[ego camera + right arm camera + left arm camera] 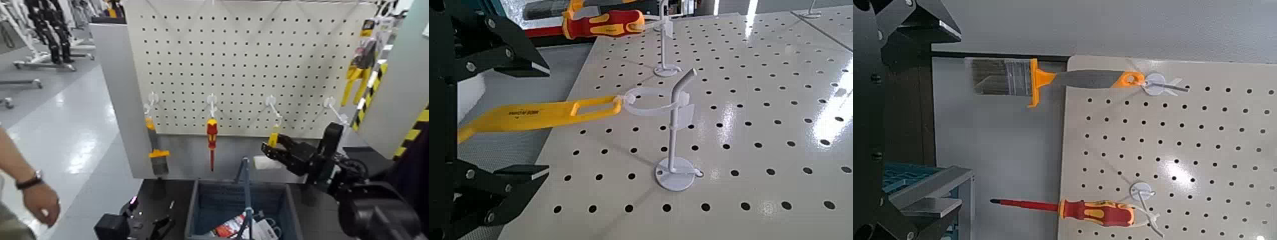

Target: Put the yellow roller into the crate.

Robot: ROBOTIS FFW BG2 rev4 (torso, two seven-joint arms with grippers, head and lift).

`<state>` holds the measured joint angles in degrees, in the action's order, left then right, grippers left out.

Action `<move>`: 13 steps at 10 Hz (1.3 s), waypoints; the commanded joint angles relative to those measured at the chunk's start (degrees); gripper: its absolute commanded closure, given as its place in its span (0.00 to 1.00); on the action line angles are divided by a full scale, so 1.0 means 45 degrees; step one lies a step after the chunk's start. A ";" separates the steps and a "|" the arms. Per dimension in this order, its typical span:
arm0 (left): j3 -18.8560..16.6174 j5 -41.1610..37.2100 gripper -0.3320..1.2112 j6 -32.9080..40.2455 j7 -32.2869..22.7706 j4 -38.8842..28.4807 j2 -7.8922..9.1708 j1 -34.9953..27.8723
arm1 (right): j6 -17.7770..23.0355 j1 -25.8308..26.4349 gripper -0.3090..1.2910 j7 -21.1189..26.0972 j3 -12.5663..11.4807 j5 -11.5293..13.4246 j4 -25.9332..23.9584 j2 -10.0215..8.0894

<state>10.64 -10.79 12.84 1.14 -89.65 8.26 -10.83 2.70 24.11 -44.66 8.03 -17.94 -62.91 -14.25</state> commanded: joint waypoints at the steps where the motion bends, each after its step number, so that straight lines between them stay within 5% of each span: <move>1: -0.0021 -0.0024 0.31 0.0018 0.0001 0.0000 0.0000 -0.0035 | -0.0366 0.0034 0.92 0.0100 0.0090 0.0042 -0.0103 0.0003; 8: -0.0040 -0.0083 0.31 0.0038 0.0001 -0.0040 0.0039 -0.0074 | -0.0288 -0.0220 0.96 0.0022 -0.0144 -0.0251 -0.0396 0.0081; 13: -0.0040 -0.0083 0.31 0.0038 0.0001 -0.0059 0.0039 -0.0093 | -0.1050 -0.1509 0.96 -0.0193 -0.0867 -0.0485 -0.2681 0.0218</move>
<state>10.45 -11.16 13.01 1.14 -89.91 8.43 -11.25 -1.55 18.08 -45.48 4.53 -19.77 -73.78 -13.38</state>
